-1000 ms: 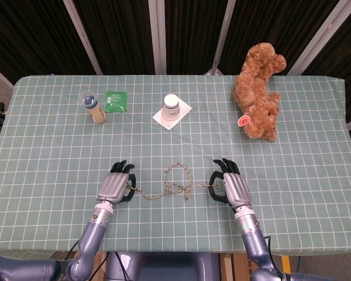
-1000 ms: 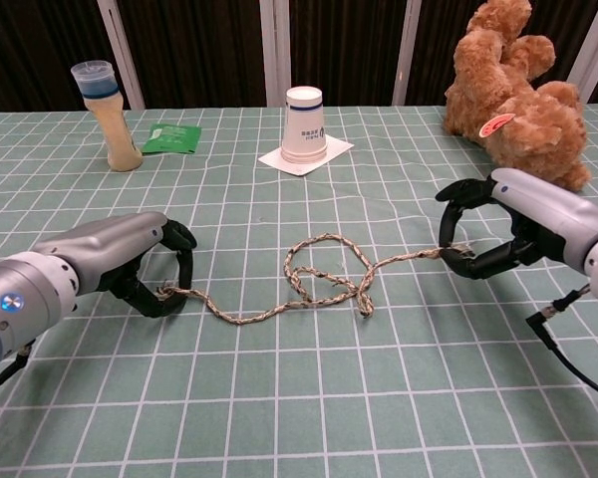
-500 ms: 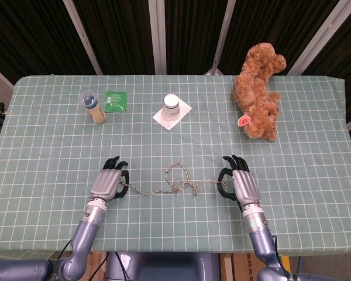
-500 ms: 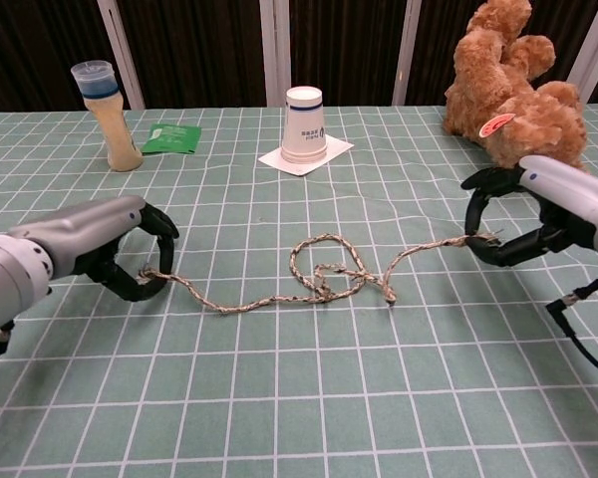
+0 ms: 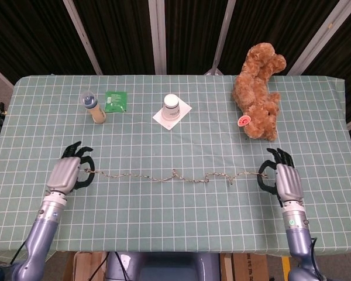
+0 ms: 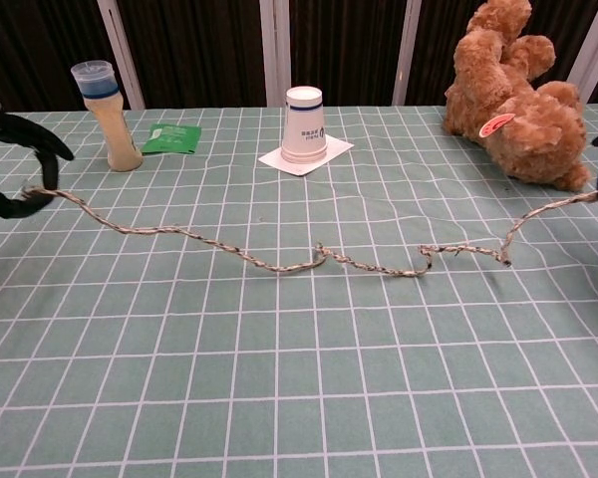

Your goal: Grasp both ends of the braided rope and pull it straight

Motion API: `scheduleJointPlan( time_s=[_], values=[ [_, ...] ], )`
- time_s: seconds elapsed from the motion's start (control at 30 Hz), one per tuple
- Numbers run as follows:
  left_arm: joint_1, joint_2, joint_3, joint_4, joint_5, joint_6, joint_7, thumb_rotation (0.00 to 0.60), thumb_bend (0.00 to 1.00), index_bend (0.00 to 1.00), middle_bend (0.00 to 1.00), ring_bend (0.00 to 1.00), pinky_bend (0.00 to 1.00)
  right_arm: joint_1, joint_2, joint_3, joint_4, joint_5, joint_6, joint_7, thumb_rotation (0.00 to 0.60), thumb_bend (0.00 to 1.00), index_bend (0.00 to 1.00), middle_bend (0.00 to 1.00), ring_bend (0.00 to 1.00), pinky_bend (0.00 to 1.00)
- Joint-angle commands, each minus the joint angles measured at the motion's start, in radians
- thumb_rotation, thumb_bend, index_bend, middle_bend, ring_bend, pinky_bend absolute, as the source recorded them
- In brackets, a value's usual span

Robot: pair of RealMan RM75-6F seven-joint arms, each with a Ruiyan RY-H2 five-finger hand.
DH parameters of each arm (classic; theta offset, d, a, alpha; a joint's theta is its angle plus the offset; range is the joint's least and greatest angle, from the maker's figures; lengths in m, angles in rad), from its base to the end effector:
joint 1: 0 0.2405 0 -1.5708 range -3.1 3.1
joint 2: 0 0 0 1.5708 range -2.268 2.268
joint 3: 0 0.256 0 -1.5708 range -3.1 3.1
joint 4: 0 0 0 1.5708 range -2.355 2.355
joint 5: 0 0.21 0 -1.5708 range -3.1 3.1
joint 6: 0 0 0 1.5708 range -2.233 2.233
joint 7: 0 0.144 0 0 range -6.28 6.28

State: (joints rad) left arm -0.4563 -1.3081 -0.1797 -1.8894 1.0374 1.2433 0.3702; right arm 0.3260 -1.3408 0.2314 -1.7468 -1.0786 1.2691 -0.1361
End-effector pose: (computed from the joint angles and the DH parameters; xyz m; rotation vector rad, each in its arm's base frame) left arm -0.1935 0.2765 0.0716 -1.4804 -1.1554 -0.9551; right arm -0.2461 -0.2707 0.0838 1.2234 -1.2571 1.0357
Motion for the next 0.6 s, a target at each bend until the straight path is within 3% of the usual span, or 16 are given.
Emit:
scheduleJointPlan(
  time_s=[0.03,0.3,0.6],
  values=[
    [0.054,0.070,0.029,-0.014,0.055,0.016,-0.084,0.600,0.54,0.61,0.19,0.01,0.00,-0.023,0.031,-0.007,0.010,-0.007,0.003,0.036,0.600,0.48,0.61,0.17,0.00,0.00],
    [0.122,0.103,0.069,0.030,0.108,0.045,-0.202,0.600,0.55,0.61,0.19,0.01,0.00,-0.052,0.065,-0.014,0.036,-0.008,-0.001,0.090,0.600,0.48,0.61,0.17,0.00,0.00],
    [0.155,0.085,0.078,0.099,0.127,0.057,-0.269,0.600,0.55,0.61,0.19,0.01,0.00,-0.057,0.059,-0.016,0.091,0.008,-0.013,0.095,0.600,0.48,0.61,0.17,0.00,0.00]
  ],
)
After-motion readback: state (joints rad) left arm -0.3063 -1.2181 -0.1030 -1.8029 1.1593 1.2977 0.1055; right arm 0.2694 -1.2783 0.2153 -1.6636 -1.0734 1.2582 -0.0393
